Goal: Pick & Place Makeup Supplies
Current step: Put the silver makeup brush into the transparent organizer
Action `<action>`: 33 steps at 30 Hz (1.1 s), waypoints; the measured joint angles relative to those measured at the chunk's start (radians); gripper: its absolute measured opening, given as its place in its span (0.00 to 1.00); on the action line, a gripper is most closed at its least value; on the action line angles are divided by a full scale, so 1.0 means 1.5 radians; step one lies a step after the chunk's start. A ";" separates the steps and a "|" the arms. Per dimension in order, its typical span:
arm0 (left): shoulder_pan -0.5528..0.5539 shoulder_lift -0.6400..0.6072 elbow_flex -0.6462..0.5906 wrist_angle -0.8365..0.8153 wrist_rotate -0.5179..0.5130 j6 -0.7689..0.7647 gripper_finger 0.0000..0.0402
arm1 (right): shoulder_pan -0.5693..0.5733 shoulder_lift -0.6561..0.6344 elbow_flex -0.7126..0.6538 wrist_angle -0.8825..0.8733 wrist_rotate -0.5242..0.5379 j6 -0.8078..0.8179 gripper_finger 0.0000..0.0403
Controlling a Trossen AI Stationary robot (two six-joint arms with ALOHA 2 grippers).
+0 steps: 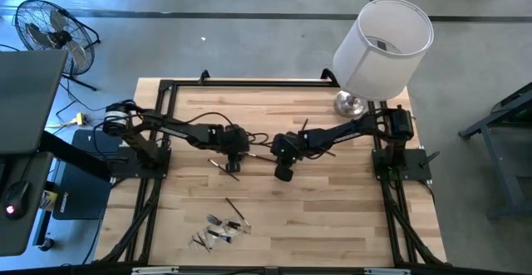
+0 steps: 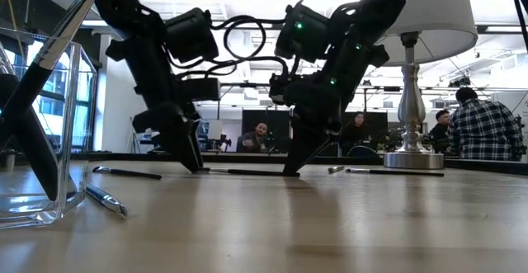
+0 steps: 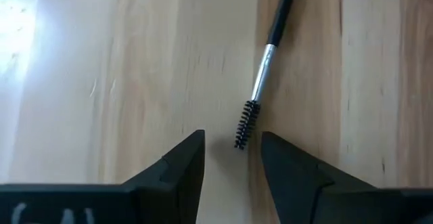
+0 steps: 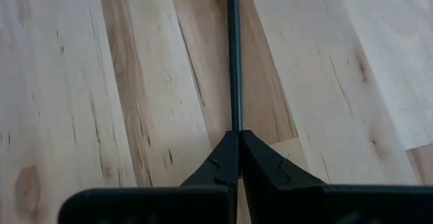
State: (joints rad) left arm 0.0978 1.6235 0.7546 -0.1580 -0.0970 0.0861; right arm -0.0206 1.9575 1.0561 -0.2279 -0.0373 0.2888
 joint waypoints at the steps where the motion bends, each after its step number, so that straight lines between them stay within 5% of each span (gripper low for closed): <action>1: 0.000 0.006 0.001 0.002 0.002 0.010 0.35 | 0.000 0.000 0.000 0.001 0.001 0.001 0.01; 13: 0.000 0.037 0.002 0.023 0.064 0.034 0.02 | 0.001 -0.002 -0.001 0.005 -0.013 0.027 0.01; 20: 0.000 0.039 0.017 -0.024 0.061 0.028 0.01 | 0.002 -0.042 -0.004 -0.014 0.006 0.035 0.04; 33: -0.001 0.043 0.171 -0.217 0.056 0.025 0.00 | 0.010 -0.138 -0.004 -0.064 0.090 -0.017 0.29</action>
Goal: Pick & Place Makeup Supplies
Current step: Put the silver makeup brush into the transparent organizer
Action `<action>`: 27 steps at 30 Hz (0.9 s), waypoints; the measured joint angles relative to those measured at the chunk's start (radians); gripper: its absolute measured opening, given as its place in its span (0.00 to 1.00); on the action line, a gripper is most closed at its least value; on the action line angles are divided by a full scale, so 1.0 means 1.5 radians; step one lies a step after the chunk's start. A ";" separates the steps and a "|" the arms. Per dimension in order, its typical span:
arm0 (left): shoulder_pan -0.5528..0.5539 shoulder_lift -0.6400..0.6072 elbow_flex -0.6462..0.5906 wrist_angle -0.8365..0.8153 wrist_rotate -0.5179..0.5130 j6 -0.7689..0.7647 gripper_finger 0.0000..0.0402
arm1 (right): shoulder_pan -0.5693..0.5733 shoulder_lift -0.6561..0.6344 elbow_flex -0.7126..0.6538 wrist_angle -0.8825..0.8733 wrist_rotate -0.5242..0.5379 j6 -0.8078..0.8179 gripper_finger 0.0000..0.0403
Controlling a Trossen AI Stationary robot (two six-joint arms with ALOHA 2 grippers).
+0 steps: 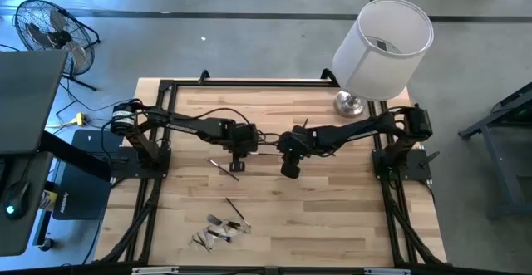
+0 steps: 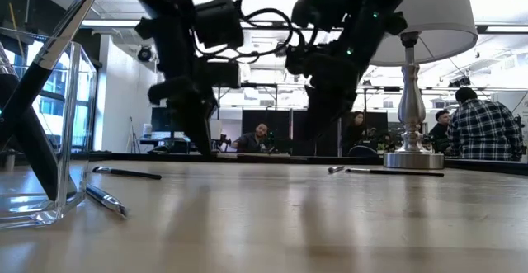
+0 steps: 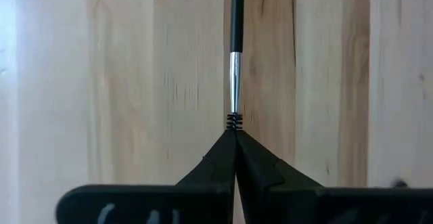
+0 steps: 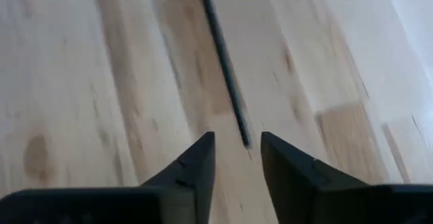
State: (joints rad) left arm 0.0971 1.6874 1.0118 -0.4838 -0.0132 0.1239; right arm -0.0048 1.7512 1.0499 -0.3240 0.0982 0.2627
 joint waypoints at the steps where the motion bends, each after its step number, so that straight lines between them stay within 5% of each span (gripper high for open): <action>1: 0.000 0.000 0.010 -0.015 0.000 0.000 0.00 | 0.003 0.000 0.001 0.008 0.002 -0.010 0.31; 11: 0.000 -0.001 0.104 -0.117 0.004 -0.001 0.00 | 0.032 -0.001 0.001 0.090 0.107 -0.156 0.46; 17: 0.001 -0.001 0.124 -0.131 0.024 -0.043 0.00 | 0.031 0.002 0.002 0.091 0.101 -0.181 0.49; 27: 0.001 -0.002 0.138 -0.147 0.056 -0.068 0.00 | 0.030 0.002 0.003 0.057 0.118 -0.209 0.32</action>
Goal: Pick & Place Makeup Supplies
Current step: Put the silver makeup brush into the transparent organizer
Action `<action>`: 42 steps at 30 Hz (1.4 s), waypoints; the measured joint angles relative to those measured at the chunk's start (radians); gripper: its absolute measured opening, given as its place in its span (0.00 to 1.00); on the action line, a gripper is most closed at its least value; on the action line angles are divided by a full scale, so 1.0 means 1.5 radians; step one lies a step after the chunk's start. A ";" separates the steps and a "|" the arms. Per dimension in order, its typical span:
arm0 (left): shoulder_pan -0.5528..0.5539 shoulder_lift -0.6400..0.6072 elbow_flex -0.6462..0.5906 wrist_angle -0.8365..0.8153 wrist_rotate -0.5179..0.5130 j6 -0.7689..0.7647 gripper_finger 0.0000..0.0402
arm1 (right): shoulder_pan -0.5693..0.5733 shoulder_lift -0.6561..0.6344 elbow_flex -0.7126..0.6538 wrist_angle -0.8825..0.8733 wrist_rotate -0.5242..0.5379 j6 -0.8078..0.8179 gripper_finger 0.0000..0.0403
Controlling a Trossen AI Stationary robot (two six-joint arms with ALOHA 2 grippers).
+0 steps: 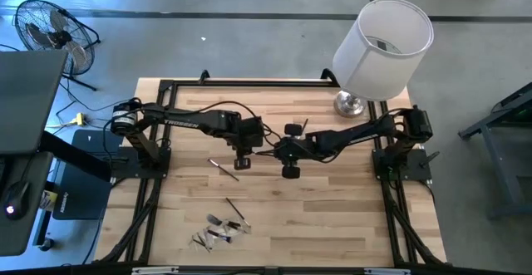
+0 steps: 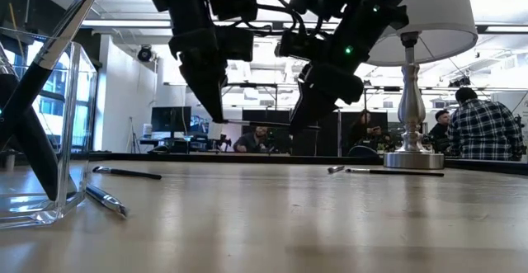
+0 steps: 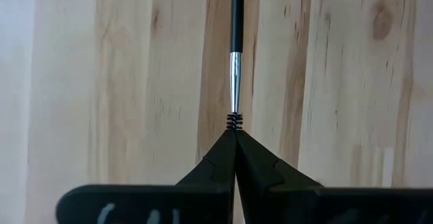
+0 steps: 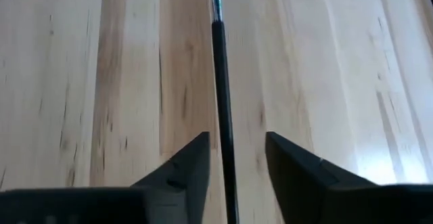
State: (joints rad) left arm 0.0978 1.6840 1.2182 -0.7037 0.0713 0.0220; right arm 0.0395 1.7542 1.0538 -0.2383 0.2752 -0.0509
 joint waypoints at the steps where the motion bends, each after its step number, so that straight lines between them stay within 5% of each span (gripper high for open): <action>1: 0.000 0.000 0.000 0.001 0.000 -0.002 0.00 | 0.000 0.000 0.000 -0.002 0.000 0.000 0.29; 11: 0.001 0.000 0.000 0.005 0.009 -0.003 0.00 | -0.008 0.000 0.001 -0.018 -0.044 0.004 0.03; 21: 0.000 0.000 0.000 0.041 0.007 -0.004 0.04 | -0.014 0.000 0.001 -0.030 -0.061 0.026 0.02; 30: 0.000 -0.001 0.000 0.050 -0.058 -0.003 0.22 | -0.020 0.000 0.001 -0.042 -0.057 0.043 0.02; 42: 0.000 -0.087 0.000 0.009 -0.099 -0.037 0.29 | -0.014 -0.061 -0.073 -0.081 -0.069 0.193 0.02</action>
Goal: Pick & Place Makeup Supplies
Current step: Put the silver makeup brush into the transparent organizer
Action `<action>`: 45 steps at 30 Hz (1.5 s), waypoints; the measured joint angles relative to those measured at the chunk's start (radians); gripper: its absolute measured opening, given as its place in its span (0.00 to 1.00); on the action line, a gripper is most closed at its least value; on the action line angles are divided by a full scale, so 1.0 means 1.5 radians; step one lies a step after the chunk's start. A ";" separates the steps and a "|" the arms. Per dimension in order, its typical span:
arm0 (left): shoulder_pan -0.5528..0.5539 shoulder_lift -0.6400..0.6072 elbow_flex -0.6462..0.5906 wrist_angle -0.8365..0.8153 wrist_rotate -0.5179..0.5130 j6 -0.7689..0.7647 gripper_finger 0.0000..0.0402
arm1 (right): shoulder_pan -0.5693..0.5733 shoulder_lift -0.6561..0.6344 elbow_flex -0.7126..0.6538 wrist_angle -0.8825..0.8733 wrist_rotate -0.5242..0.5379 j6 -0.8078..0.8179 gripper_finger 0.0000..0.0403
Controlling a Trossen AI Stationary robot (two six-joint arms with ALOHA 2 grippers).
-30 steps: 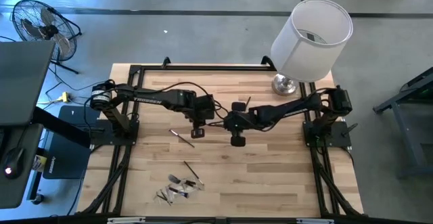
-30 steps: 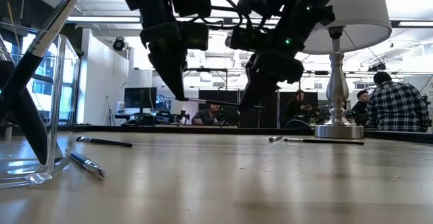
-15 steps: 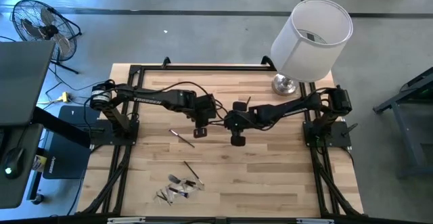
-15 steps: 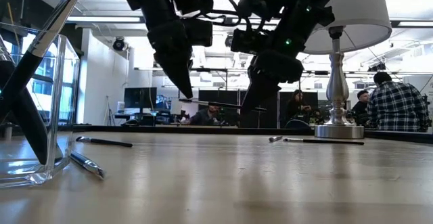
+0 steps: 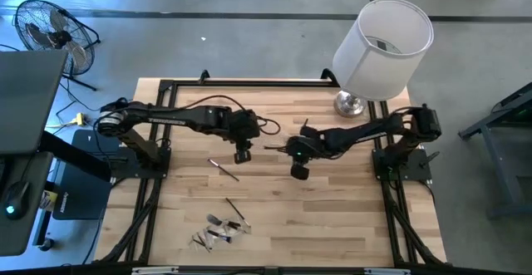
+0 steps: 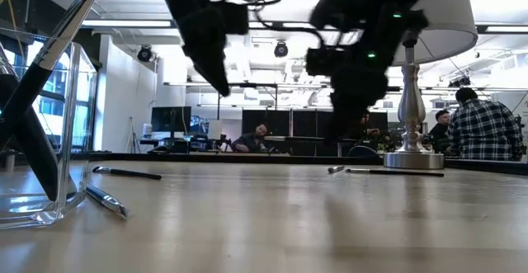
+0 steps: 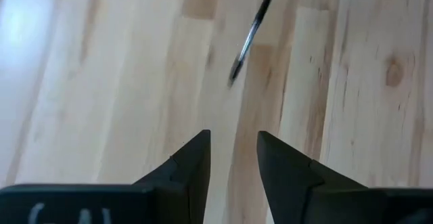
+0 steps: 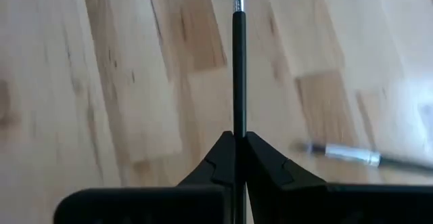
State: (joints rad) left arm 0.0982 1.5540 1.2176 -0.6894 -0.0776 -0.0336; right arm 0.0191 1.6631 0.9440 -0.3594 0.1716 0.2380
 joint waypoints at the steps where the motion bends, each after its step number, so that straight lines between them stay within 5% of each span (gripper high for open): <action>1: 0.000 -0.013 -0.001 -0.007 -0.007 -0.007 0.29 | 0.003 -0.019 -0.024 0.013 -0.001 0.018 0.02; 11: 0.000 -0.084 -0.028 0.061 -0.042 -0.088 0.29 | 0.078 -0.300 -0.306 0.331 0.071 0.229 0.02; 18: -0.009 -0.117 -0.214 0.489 -0.020 -0.239 0.29 | 0.146 -0.423 -0.417 0.510 0.177 0.241 0.02; 25: -0.033 -0.074 -0.333 0.986 -0.012 -0.303 0.29 | 0.164 -0.468 -0.457 0.640 0.183 0.131 0.02; 32: -0.058 -0.030 -0.300 1.032 -0.006 -0.280 0.29 | 0.133 -0.462 -0.457 0.751 0.141 -0.010 0.02; 45: -0.062 0.061 -0.137 1.034 -0.009 -0.193 0.29 | 0.065 -0.341 -0.456 1.012 0.062 0.012 0.02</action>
State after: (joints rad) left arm 0.0059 1.6450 1.0115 0.8609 -0.0909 -0.3232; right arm 0.1162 1.1517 0.2607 1.1586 0.2650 0.2553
